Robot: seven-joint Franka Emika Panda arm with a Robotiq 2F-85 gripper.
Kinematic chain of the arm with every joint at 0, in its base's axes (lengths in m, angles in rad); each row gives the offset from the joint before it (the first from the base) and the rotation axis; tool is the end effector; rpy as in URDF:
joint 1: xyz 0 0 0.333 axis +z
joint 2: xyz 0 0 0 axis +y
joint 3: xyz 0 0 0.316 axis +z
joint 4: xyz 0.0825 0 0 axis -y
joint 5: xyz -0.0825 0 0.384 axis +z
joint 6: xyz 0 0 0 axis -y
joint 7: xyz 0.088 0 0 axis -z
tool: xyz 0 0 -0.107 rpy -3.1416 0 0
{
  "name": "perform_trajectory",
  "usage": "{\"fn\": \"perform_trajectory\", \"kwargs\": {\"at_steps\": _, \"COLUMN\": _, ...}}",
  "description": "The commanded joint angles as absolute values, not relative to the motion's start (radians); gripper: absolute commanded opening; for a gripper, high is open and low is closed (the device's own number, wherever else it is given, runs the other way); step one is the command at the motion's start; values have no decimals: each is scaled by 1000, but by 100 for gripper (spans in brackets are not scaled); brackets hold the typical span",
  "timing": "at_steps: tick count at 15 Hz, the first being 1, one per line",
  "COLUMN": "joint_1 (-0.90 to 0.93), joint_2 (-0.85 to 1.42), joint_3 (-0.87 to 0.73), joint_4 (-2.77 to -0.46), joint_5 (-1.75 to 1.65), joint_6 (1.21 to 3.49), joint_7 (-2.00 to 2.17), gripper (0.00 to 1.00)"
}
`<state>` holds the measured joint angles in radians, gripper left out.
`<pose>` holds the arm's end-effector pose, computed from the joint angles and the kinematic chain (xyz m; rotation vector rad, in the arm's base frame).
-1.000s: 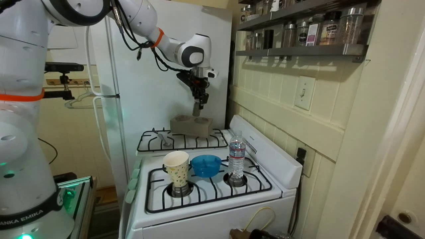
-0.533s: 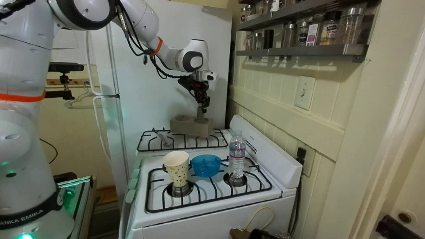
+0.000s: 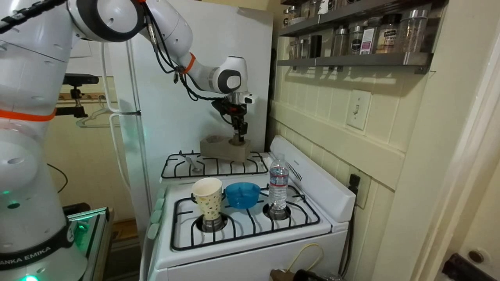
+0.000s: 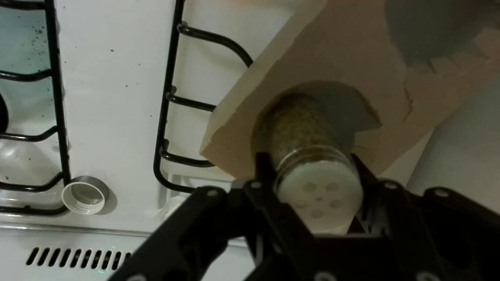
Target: Pick up the jar from the stove and put it in the box.
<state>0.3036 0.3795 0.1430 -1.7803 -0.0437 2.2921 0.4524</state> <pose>0.5992 0.2770 0.3590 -3.0616 -0.0110 -0.1770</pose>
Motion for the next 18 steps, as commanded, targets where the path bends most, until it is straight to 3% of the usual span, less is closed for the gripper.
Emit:
{"fn": "perform_trajectory", "kwargs": {"at_steps": 1, "joint_1": 327, "joint_2": 401, "joint_3": 129, "joint_4": -1768, "joint_5": -58, "joint_6": 2316, "joint_7": 484, "gripper": 23}}
{"fn": "perform_trajectory", "kwargs": {"at_steps": 10, "joint_1": 346, "joint_2": 416, "joint_3": 121, "joint_4": -1748, "joint_5": -73, "joint_6": 2300, "joint_7": 485, "gripper": 23}}
{"fn": "perform_trajectory", "kwargs": {"at_steps": 12, "joint_1": 349, "joint_2": 420, "joint_3": 119, "joint_4": -1742, "joint_5": -74, "joint_6": 2299, "joint_7": 486, "gripper": 33}}
{"fn": "perform_trajectory", "kwargs": {"at_steps": 13, "joint_1": 349, "joint_2": 422, "joint_3": 119, "joint_4": -1739, "joint_5": -74, "joint_6": 2297, "joint_7": 485, "gripper": 43}}
{"fn": "perform_trajectory", "kwargs": {"at_steps": 14, "joint_1": 350, "joint_2": 424, "joint_3": 119, "joint_4": -1735, "joint_5": -74, "joint_6": 2295, "joint_7": 485, "gripper": 67}}
{"fn": "perform_trajectory", "kwargs": {"at_steps": 17, "joint_1": 350, "joint_2": 426, "joint_3": 117, "joint_4": -1732, "joint_5": -75, "joint_6": 2289, "joint_7": 485, "gripper": 85}}
{"fn": "perform_trajectory", "kwargs": {"at_steps": 18, "joint_1": 350, "joint_2": 425, "joint_3": 116, "joint_4": -1731, "joint_5": -76, "joint_6": 2286, "joint_7": 486, "gripper": 86}}
